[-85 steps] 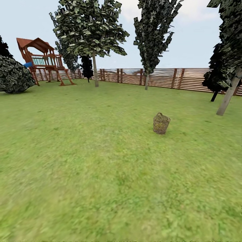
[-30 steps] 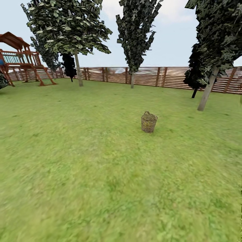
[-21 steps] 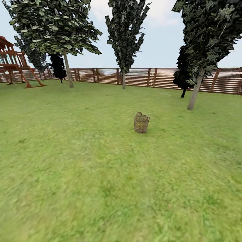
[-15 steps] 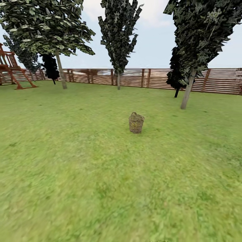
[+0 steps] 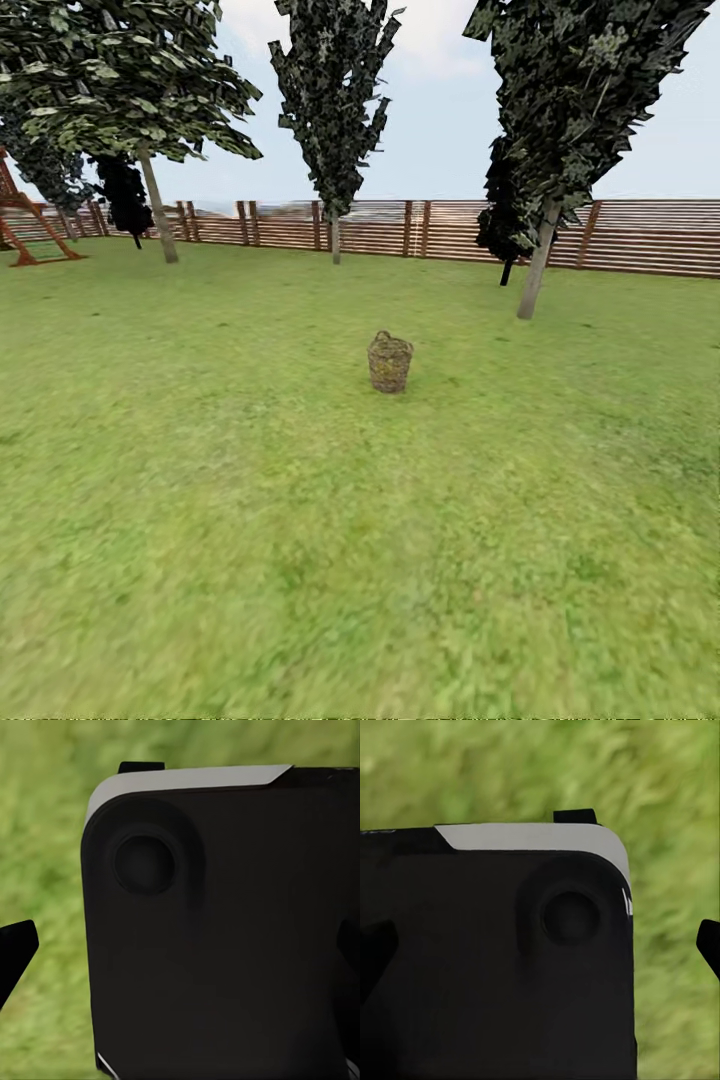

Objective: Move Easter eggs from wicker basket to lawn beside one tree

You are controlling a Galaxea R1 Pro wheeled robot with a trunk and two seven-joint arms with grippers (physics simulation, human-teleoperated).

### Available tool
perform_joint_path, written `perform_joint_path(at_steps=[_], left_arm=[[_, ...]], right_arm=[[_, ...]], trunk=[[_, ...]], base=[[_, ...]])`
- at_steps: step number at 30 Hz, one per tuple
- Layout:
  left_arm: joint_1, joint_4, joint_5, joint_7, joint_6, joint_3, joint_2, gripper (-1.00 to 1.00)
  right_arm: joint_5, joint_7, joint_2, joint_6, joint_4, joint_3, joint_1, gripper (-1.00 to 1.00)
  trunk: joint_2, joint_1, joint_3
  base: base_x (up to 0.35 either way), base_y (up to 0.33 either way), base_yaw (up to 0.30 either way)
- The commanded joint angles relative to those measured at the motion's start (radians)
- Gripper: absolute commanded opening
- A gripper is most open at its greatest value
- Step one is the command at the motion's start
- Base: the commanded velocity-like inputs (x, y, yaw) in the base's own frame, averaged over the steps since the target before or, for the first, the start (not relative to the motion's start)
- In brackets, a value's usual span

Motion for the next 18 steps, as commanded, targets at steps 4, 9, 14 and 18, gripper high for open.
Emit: perform_joint_path(at_steps=[4,9,14,18], left_arm=[[0.0,0.0,0.001,-0.001,0.0,0.0,0.0,1.0],[0.0,0.0,0.001,-0.001,0.0,0.0,0.0,1.0],[0.0,-0.001,0.0,-0.001,0.0,0.0,0.0,1.0],[0.0,-0.002,-0.001,-0.001,0.0,0.0,0.0,1.0]], right_arm=[[0.002,0.005,0.003,-0.005,0.003,-0.007,-0.001,1.0],[0.002,0.004,0.001,-0.004,0.0,-0.008,-0.001,1.0],[0.002,0.004,0.002,-0.004,0.0,-0.008,-0.001,1.0],[0.002,0.004,0.001,-0.003,-0.002,-0.008,-0.001,1.0]], trunk=[[0.0,0.0,-0.007],[0.0,0.0,-0.016],[0.0,0.0,-0.024],[0.0,0.0,-0.03]], base=[[0.0,0.0,0.0],[0.0,0.0,0.0],[0.0,0.0,0.0],[0.0,0.0,0.0]])
